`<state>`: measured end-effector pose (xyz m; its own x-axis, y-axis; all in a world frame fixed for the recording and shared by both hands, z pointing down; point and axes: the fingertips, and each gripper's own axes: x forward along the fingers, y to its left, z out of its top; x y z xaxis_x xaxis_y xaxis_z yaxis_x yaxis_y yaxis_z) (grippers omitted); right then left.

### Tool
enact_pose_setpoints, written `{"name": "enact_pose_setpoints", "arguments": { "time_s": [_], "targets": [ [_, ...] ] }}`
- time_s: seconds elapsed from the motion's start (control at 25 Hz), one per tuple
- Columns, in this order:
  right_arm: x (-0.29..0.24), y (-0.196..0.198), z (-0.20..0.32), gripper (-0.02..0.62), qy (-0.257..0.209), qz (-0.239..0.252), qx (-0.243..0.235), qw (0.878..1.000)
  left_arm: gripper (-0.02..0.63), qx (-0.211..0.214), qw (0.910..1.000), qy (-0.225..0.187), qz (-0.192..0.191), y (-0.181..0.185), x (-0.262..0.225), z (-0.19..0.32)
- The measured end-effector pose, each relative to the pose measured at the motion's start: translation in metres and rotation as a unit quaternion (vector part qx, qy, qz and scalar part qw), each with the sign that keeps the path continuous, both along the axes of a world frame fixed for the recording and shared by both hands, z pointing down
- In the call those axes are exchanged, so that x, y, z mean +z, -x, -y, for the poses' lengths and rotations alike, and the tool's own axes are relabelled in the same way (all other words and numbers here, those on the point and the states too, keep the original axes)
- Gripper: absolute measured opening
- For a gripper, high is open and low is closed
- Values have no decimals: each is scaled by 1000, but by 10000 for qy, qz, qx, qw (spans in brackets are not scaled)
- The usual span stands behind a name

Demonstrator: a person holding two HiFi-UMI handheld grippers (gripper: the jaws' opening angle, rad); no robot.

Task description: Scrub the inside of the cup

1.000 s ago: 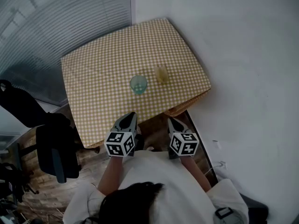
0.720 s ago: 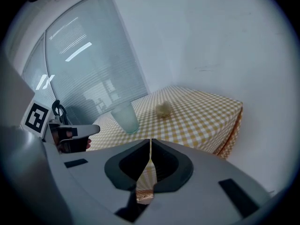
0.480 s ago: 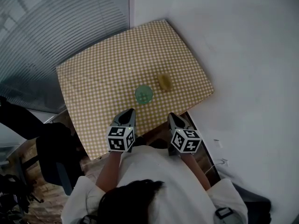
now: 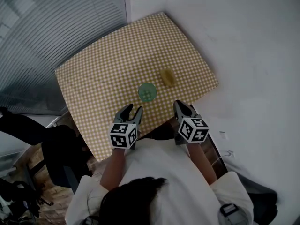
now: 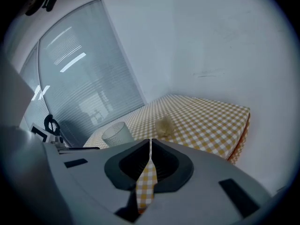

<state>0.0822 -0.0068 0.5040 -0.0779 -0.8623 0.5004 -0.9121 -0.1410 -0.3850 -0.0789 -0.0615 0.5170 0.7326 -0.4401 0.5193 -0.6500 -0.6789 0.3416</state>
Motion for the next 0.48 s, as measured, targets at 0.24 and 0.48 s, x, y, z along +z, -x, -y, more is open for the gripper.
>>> {"name": "enact_pose_setpoints", "arguments": {
  "time_s": [0.24, 0.48],
  "targets": [
    [-2, -3, 13, 35, 56, -79, -278, 9996, 324, 263, 9993, -193, 185, -12, 10, 4],
    [-10, -23, 22, 35, 24, -57, -388, 9992, 362, 497, 9962, -439, 565, -43, 27, 9]
  ]
}}
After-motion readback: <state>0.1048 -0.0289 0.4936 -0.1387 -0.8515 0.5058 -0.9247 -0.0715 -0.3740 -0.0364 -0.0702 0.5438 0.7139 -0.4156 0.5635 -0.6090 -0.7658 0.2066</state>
